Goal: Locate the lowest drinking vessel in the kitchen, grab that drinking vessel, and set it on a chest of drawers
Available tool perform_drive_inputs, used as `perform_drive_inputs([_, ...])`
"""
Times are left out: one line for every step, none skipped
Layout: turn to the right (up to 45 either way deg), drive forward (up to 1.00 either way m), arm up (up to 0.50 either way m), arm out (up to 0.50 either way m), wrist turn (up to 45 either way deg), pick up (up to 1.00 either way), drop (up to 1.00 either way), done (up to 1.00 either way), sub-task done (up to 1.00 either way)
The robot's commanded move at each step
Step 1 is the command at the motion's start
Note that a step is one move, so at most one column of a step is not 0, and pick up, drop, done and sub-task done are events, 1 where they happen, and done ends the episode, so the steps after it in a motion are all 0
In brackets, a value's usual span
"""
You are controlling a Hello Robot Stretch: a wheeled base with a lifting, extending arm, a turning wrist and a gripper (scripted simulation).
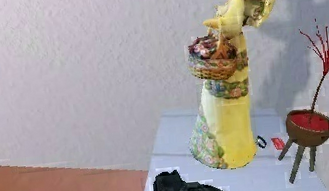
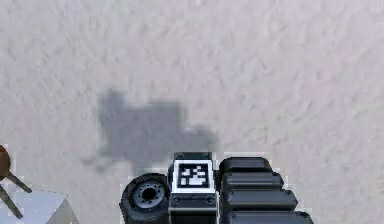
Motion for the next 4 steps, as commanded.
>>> perform_drive_inputs([18.0,0.0,0.0,0.0,0.0,0.0,0.0,0.0,0.0])
perform_drive_inputs([0.0,0.25,0.0,0.0,0.0,0.0,0.0,0.0,0.0])
perform_drive_inputs([-45.0,0.0,0.0,0.0,0.0,0.0,0.0,0.0,0.0])
perform_drive_inputs([-45.0,0.0,0.0,0.0,0.0,0.0,0.0,0.0,0.0])
